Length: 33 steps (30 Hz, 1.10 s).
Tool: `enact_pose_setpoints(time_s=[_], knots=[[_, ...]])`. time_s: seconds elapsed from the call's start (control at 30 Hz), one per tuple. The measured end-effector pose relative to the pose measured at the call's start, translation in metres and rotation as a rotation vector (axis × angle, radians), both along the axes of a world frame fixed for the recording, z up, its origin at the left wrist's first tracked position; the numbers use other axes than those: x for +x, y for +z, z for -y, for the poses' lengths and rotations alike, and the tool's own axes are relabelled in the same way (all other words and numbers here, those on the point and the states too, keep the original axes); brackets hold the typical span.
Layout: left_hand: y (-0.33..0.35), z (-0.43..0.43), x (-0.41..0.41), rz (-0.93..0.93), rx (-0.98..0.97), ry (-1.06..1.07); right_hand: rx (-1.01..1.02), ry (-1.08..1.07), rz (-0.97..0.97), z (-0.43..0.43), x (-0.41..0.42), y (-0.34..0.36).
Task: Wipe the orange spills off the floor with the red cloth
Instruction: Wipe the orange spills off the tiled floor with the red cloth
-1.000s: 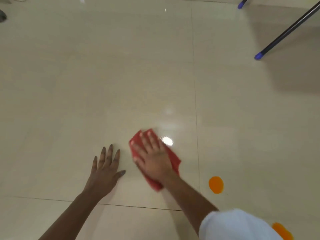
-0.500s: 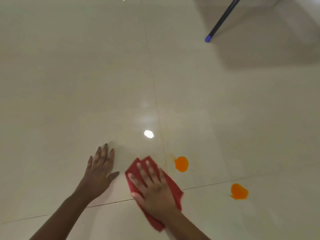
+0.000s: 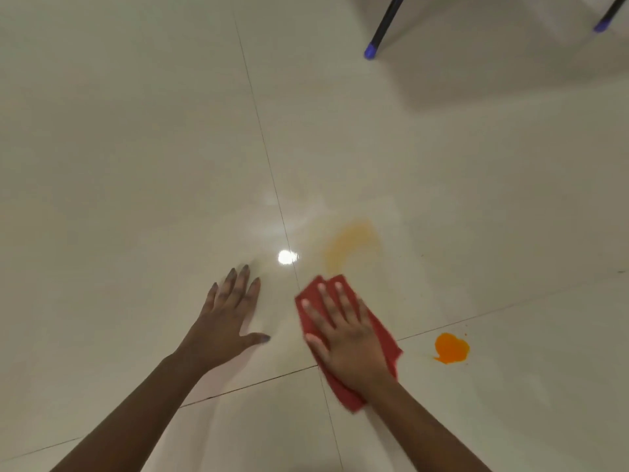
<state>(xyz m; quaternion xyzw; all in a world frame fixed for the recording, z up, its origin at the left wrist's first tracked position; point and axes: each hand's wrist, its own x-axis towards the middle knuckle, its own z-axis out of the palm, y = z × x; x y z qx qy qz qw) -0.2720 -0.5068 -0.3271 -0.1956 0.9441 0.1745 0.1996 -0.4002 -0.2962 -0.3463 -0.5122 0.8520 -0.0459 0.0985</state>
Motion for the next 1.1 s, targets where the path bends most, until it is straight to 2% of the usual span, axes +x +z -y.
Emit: enact_pose_setpoints(time_s=[0.1, 0.23, 0.27, 0.33, 0.43, 0.5, 0.57, 0.7, 0.77, 0.83, 0.93, 1.0, 1.1], knots=[[-0.003, 0.004, -0.006, 0.004, 0.007, -0.014, 0.016, -0.245, -0.075, -0.027, -0.07, 0.004], [-0.004, 0.007, -0.01, -0.004, 0.015, -0.026, 0.074, -0.464, -0.039, 0.045, -0.152, 0.012], [-0.002, 0.005, -0.013, -0.009, 0.032, -0.016, 0.083, -0.446, -0.022, 0.065, -0.147, 0.011], [0.0, 0.003, -0.021, -0.016, 0.051, 0.016, 0.069, -0.26, -0.016, 0.087, -0.105, 0.007], [0.001, 0.006, -0.037, -0.025, 0.053, 0.062, 0.01, -0.014, -0.027, 0.043, -0.038, 0.0], [0.001, 0.01, -0.043, -0.025, 0.066, 0.08, -0.026, -0.033, -0.027, -0.003, -0.038, 0.0], [-0.001, 0.011, -0.045, -0.009, 0.076, 0.076, -0.009, -0.169, -0.082, -0.024, -0.076, 0.002], [-0.001, 0.009, -0.048, 0.004, 0.055, 0.077, 0.056, -0.466, -0.048, 0.04, -0.153, 0.011], [0.002, 0.008, -0.049, 0.011, 0.039, 0.068, 0.072, -0.42, -0.011, 0.087, -0.14, 0.01], [0.004, 0.01, -0.046, 0.018, 0.033, 0.067, 0.038, -0.172, 0.009, 0.103, -0.089, 0.007], [0.002, 0.011, -0.039, 0.014, 0.035, 0.065, -0.034, 0.085, 0.005, 0.045, -0.021, -0.002], [-0.001, 0.013, -0.035, -0.007, 0.041, 0.067, -0.054, 0.041, 0.018, -0.001, -0.03, -0.001], [-0.004, 0.015, -0.037, -0.029, 0.032, 0.053, 0.004, -0.25, -0.086, -0.015, -0.109, 0.001]])
